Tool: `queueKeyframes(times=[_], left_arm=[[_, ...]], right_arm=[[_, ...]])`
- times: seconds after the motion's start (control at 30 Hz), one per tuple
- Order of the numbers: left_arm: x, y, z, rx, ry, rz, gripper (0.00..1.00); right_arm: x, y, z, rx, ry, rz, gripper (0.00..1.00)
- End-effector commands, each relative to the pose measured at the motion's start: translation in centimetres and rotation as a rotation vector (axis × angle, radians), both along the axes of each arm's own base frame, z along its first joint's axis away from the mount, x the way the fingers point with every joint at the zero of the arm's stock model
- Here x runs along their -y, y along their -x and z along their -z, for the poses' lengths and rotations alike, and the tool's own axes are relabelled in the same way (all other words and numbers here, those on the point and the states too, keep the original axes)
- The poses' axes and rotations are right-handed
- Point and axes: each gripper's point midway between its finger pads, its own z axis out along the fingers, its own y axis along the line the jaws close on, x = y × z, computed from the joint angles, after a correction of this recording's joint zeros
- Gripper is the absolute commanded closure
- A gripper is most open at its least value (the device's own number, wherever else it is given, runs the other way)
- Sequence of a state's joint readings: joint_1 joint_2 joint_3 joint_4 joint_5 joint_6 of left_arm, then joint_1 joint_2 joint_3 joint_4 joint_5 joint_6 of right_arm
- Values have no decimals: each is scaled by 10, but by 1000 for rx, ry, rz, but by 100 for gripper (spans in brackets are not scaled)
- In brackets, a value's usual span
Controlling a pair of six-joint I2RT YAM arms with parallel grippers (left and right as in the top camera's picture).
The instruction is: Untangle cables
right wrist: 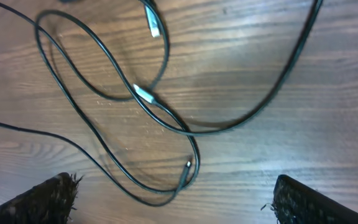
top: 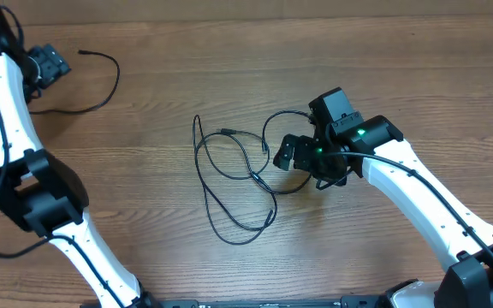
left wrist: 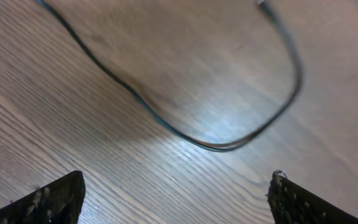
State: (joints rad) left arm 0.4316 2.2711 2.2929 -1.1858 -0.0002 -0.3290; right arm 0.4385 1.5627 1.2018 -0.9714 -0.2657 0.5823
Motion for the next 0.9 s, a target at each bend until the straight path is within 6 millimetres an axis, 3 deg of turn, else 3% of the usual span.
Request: queueKeyframes(times=[0.0, 0.17, 0.33, 0.53, 0.67, 0.7, 0.77, 0.8, 0.87], left_arm=[[-22, 7, 42, -91, -15, -32, 5], [-33, 8, 94, -163, 10, -44, 4], [-43, 4, 140, -178, 51, -57, 10], [-42, -12, 158, -109, 106, -40, 24], [-37, -14, 175, -122, 120, -31, 41], [-34, -14, 182, -131, 132, -27, 53], [-30, -14, 187, -135, 146, -20, 88], [-28, -16, 186, -132, 142, -13, 96], [-28, -23, 173, -112, 122, 18, 96]], right_arm=[[1, 3, 3, -11, 5, -16, 0], [0, 3, 3, -9, 4, -16, 0], [1, 4, 4, -14, 6, -16, 0], [2, 5, 4, -22, 10, -16, 0], [2, 6, 4, -23, 10, -16, 0], [2, 6, 4, -26, 11, -16, 0], [3, 7, 5, -31, 13, -16, 0], [3, 9, 5, -36, 15, -16, 0], [3, 9, 5, -38, 17, -16, 0]])
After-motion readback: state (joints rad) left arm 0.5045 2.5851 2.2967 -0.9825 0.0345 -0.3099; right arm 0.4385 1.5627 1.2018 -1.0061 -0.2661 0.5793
